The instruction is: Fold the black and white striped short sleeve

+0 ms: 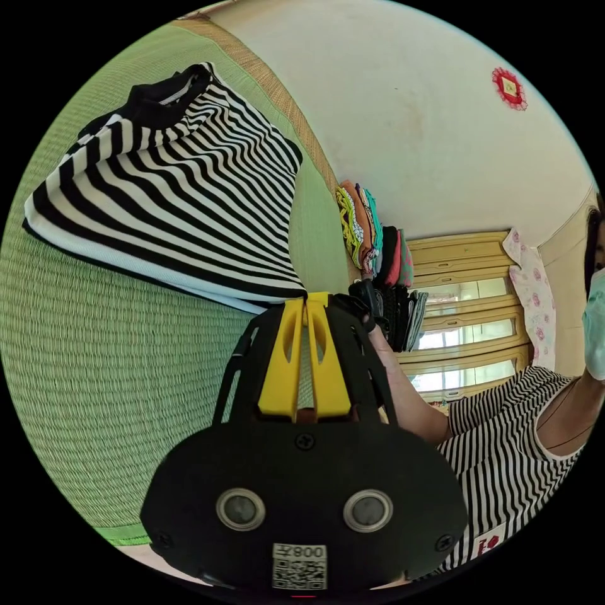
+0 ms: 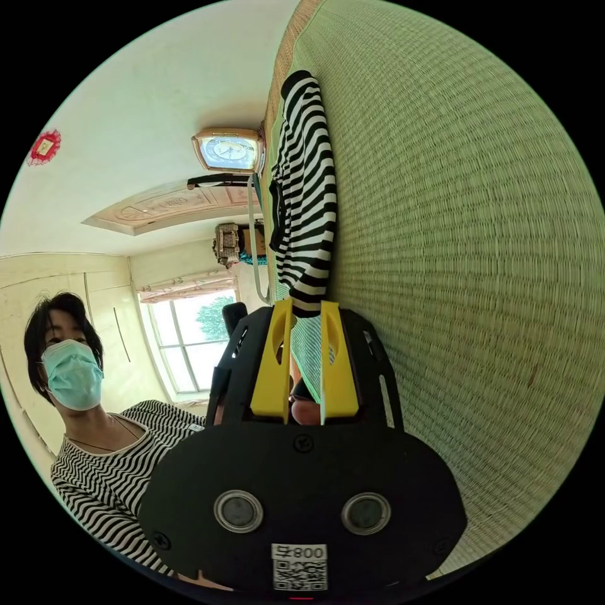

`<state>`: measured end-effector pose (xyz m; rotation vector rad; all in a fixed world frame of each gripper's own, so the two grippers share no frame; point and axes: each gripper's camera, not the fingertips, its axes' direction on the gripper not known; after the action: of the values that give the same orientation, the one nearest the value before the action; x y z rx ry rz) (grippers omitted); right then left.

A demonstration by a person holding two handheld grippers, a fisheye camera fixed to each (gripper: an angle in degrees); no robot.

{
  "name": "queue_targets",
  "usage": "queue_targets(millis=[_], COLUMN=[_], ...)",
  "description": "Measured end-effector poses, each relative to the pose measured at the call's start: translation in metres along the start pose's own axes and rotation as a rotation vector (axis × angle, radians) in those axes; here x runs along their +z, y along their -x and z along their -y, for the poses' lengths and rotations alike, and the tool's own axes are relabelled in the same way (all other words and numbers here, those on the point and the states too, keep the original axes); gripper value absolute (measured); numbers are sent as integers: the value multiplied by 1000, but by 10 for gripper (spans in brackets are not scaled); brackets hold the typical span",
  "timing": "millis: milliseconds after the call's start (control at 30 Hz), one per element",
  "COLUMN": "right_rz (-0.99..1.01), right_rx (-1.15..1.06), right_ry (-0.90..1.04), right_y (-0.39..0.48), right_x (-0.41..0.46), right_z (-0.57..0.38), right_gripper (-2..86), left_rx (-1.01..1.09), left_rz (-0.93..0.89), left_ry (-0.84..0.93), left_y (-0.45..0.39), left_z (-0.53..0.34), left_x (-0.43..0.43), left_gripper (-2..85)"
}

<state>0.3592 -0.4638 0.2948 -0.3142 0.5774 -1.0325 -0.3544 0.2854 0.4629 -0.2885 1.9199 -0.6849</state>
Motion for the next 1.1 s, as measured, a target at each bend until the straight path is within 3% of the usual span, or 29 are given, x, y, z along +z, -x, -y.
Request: queue_targets(millis=[500, 767, 1100], right_rz=[89, 171, 169], right_rx=[26, -31, -115], right_ry=[-18, -39, -31], right_y=[-2, 29, 79], right_x=[-25, -39, -35], right_z=[-15, -21, -17], right_gripper=[43, 20, 17], left_rx=[-24, -142, -337], left_rz=[-46, -81, -302], left_ry=[-3, -130, -384], left_y=[16, 48, 94], left_z=[1, -13, -20], left_x=[-34, -95, -134], left_gripper=[14, 46, 110])
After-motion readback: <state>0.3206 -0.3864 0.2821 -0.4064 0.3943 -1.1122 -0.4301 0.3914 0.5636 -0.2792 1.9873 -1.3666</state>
